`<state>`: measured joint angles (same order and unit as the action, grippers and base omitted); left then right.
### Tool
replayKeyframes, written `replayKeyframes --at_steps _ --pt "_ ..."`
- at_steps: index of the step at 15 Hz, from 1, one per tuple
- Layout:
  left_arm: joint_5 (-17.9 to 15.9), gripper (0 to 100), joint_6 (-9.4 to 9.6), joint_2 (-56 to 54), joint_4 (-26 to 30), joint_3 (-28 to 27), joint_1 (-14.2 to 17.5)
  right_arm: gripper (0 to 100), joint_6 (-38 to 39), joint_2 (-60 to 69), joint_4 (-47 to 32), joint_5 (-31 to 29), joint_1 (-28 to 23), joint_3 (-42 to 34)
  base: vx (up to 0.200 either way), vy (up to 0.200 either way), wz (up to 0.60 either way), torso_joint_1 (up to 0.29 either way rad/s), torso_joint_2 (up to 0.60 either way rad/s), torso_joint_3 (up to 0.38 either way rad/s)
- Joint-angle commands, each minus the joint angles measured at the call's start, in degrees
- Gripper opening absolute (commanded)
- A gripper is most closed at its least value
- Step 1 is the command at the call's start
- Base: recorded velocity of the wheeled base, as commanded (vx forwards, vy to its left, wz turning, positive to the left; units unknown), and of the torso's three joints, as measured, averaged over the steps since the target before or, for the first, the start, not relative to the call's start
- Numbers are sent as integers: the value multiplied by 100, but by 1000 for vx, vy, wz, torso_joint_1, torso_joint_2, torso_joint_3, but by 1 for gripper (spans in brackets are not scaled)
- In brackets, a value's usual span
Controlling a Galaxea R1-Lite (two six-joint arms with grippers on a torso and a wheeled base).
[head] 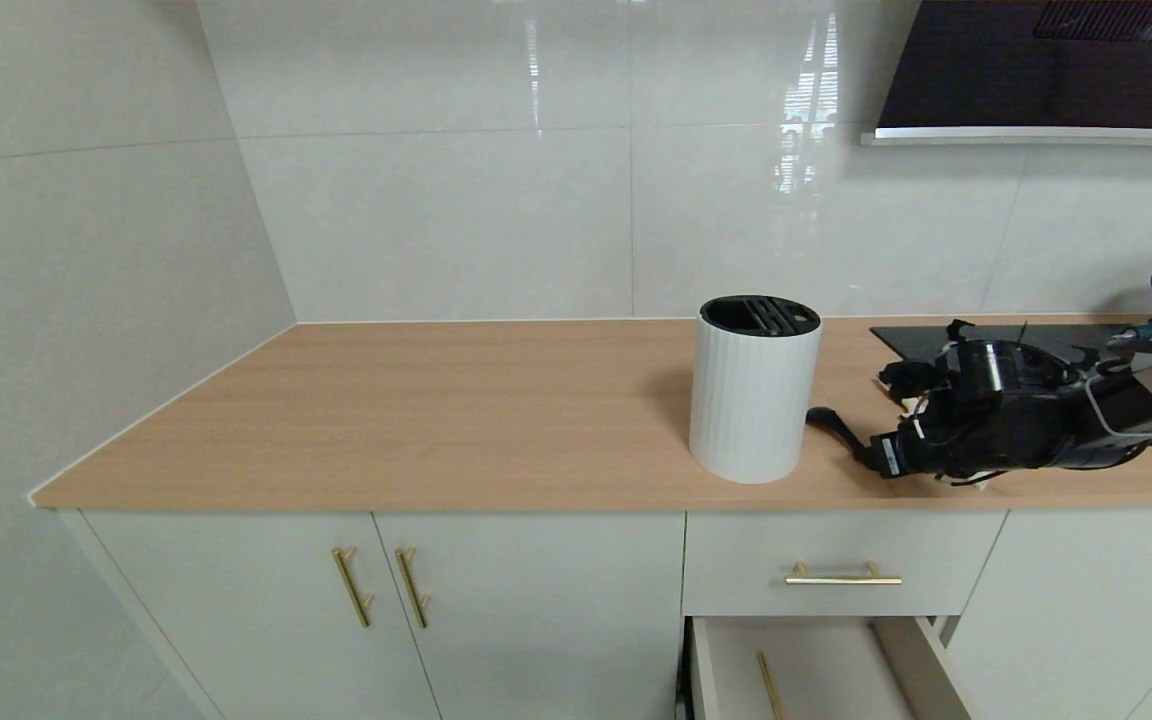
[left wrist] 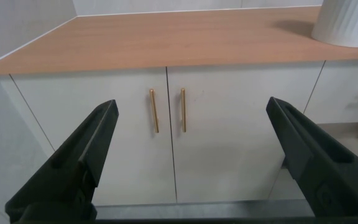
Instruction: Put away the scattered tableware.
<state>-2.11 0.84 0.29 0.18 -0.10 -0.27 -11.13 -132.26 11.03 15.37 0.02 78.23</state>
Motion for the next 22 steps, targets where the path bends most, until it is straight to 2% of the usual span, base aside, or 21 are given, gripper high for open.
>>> replayKeyframes --at_steps 1,4,7,10,13,17,22 --pt "0 100 -5 6 -1 1 0 0 6 -2 -5 -34 15 17 0 0 0 0 0 0" --pt "0 100 4 6 -1 1 0 0 269 270 -31 -491 103 26 0 0 0 0 0 0" --pt "0 100 -5 6 -1 1 0 0 603 745 -119 -685 217 -238 0 0 0 0 0 0" --pt "0 100 4 6 -1 1 0 0 1254 1642 -172 -957 261 -1011 0 0 0 0 0 0" --pt "0 100 -5 6 -1 1 0 0 1799 2687 -585 -1115 252 -1785 0 0 0 0 0 0" --pt "0 100 -5 6 -1 1 0 0 1816 3874 -567 -1124 252 -3129 0 0 0 0 0 0" --pt "0 100 -5 6 -1 1 0 0 1799 4428 -567 -1124 411 -3832 0 0 0 0 0 0"
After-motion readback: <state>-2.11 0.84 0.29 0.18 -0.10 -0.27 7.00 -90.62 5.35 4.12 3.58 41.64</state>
